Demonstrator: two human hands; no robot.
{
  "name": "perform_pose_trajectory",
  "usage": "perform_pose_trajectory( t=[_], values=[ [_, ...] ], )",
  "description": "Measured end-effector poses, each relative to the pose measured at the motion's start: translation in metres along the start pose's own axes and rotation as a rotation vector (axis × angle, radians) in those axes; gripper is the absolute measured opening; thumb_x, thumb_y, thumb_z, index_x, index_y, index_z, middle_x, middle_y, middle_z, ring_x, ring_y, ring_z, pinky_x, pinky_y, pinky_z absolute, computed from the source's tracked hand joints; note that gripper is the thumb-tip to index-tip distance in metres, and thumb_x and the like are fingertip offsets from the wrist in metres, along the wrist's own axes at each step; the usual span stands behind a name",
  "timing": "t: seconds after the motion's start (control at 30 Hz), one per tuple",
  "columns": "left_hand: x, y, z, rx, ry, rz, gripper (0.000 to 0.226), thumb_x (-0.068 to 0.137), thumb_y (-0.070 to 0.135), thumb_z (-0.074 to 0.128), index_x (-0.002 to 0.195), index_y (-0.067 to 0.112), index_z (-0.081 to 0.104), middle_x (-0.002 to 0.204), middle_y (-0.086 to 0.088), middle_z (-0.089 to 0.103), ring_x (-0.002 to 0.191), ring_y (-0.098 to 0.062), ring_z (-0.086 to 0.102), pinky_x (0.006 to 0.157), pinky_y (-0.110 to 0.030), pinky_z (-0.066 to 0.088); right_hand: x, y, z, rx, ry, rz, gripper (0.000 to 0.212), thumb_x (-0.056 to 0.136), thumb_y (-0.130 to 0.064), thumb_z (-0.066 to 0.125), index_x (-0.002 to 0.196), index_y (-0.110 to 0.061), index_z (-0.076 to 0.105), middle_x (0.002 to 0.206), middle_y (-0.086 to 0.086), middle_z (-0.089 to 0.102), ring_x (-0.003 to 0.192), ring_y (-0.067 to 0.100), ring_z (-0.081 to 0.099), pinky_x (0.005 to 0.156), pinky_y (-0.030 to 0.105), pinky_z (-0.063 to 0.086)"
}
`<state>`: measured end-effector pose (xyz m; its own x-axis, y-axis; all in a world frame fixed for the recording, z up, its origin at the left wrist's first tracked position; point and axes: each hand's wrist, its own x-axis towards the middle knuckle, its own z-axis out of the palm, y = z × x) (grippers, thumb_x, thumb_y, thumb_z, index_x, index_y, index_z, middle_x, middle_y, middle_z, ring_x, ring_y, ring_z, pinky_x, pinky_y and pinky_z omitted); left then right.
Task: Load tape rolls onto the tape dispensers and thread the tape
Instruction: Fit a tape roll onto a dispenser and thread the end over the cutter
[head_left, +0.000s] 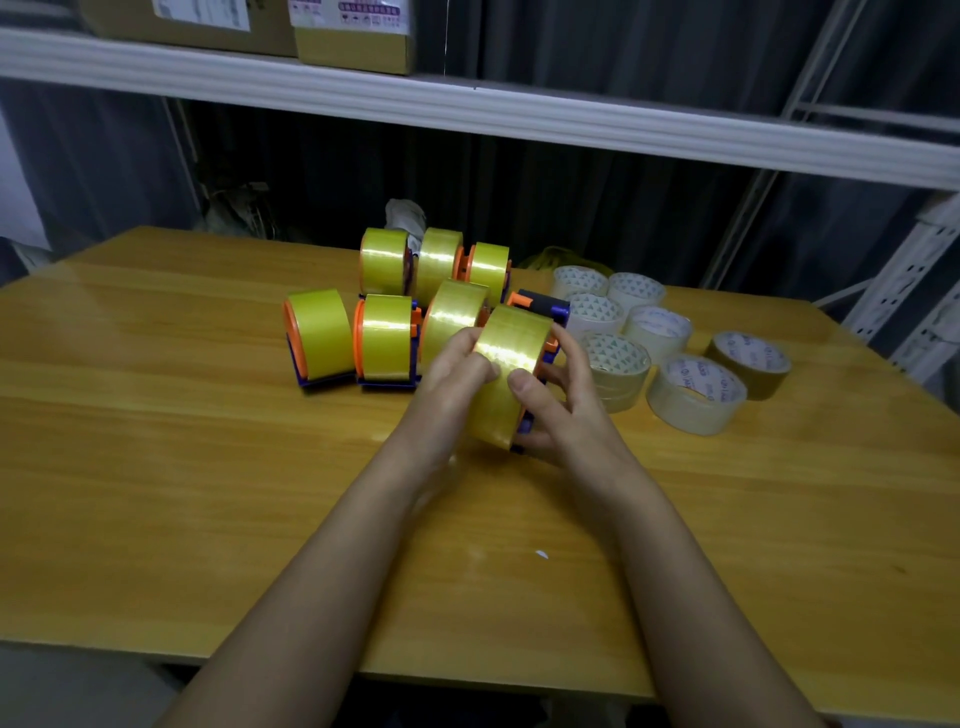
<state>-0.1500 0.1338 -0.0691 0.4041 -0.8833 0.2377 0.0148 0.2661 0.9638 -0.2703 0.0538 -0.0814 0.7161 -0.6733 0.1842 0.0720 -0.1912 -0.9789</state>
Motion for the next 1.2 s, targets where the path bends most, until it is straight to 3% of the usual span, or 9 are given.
perform_pose_trajectory(
  t=[0.13, 0.23, 0.33, 0.47, 0.6, 0.73, 0.97, 1.07, 1.2],
  values=[
    [0.001, -0.001, -0.001, -0.024, -0.015, -0.021, 0.039, 0.074, 0.027, 0.044, 0.11, 0.024, 0.058, 0.085, 0.011, 0.067, 0.08, -0.006, 0.064, 0.061, -0.021, 0.052, -0.001, 0.001, -0.001, -0.062, 0.015, -0.083, 0.093, 0.068, -0.05, 0.079, 0.142, -0.047, 0.022, 0.137, -0.012, 0.04, 0.115, 0.01, 0.057, 0.08, 0.028, 0.057],
    [0.003, -0.002, -0.003, -0.07, 0.056, -0.103, 0.069, 0.068, 0.035, 0.049, 0.134, 0.018, 0.049, 0.113, -0.005, 0.061, 0.102, -0.02, 0.06, 0.068, -0.028, 0.05, -0.005, 0.002, 0.0, -0.195, 0.007, -0.187, 0.097, 0.07, -0.033, 0.084, 0.141, -0.05, 0.02, 0.144, -0.016, 0.028, 0.126, 0.0, 0.043, 0.089, 0.019, 0.051],
    [0.002, -0.001, -0.002, -0.062, 0.101, -0.116, 0.082, 0.059, 0.043, 0.055, 0.136, 0.015, 0.047, 0.121, -0.013, 0.057, 0.109, -0.029, 0.056, 0.074, -0.036, 0.051, -0.004, 0.001, 0.001, -0.151, -0.004, -0.2, 0.097, 0.071, -0.036, 0.082, 0.142, -0.052, 0.017, 0.144, -0.022, 0.025, 0.127, -0.009, 0.037, 0.091, 0.012, 0.047],
    [0.003, -0.001, -0.001, -0.013, 0.04, -0.052, 0.041, 0.073, 0.026, 0.044, 0.111, 0.022, 0.06, 0.086, 0.007, 0.068, 0.081, -0.01, 0.065, 0.059, -0.023, 0.053, 0.0, -0.001, 0.0, -0.067, 0.03, -0.069, 0.087, 0.072, -0.062, 0.065, 0.145, -0.046, 0.02, 0.135, -0.019, 0.037, 0.114, -0.004, 0.05, 0.087, 0.023, 0.053],
    [0.0, 0.0, 0.0, -0.007, 0.038, -0.065, 0.031, 0.074, 0.028, 0.044, 0.099, 0.034, 0.062, 0.084, 0.014, 0.068, 0.082, -0.006, 0.064, 0.067, -0.026, 0.053, -0.001, 0.001, -0.002, -0.066, 0.039, -0.09, 0.076, 0.072, -0.054, 0.073, 0.135, -0.049, 0.03, 0.132, -0.016, 0.044, 0.115, 0.007, 0.055, 0.087, 0.032, 0.056],
    [-0.001, 0.003, 0.003, -0.015, 0.081, -0.123, 0.058, 0.069, 0.034, 0.045, 0.126, 0.028, 0.052, 0.113, 0.0, 0.06, 0.102, -0.016, 0.058, 0.071, -0.029, 0.047, -0.004, 0.003, -0.003, -0.2, 0.043, -0.196, 0.086, 0.073, -0.039, 0.081, 0.139, -0.046, 0.026, 0.142, -0.016, 0.032, 0.128, 0.005, 0.042, 0.093, 0.025, 0.051],
    [-0.001, 0.003, 0.002, 0.033, 0.102, -0.095, 0.074, 0.064, 0.045, 0.053, 0.134, 0.021, 0.049, 0.116, -0.008, 0.059, 0.105, -0.024, 0.058, 0.076, -0.035, 0.049, -0.002, -0.001, -0.002, -0.093, 0.05, -0.209, 0.068, 0.075, -0.04, 0.071, 0.133, -0.037, 0.036, 0.134, -0.019, 0.038, 0.118, -0.009, 0.046, 0.089, 0.014, 0.047],
    [-0.001, 0.005, 0.002, 0.057, 0.105, -0.087, 0.068, 0.065, 0.043, 0.051, 0.13, 0.023, 0.05, 0.113, -0.003, 0.058, 0.103, -0.021, 0.056, 0.079, -0.036, 0.048, -0.003, 0.001, -0.003, -0.115, 0.071, -0.242, 0.073, 0.072, -0.037, 0.077, 0.133, -0.03, 0.038, 0.134, -0.011, 0.042, 0.121, 0.002, 0.048, 0.091, 0.02, 0.049],
    [-0.003, 0.006, 0.002, 0.085, 0.079, -0.057, 0.023, 0.076, 0.033, 0.048, 0.097, 0.034, 0.057, 0.091, 0.01, 0.06, 0.084, -0.001, 0.06, 0.065, -0.023, 0.049, -0.003, 0.001, -0.006, -0.204, 0.04, -0.323, 0.07, 0.072, -0.041, 0.073, 0.132, -0.028, 0.04, 0.136, -0.005, 0.042, 0.123, 0.006, 0.046, 0.095, 0.021, 0.047]
  ],
)
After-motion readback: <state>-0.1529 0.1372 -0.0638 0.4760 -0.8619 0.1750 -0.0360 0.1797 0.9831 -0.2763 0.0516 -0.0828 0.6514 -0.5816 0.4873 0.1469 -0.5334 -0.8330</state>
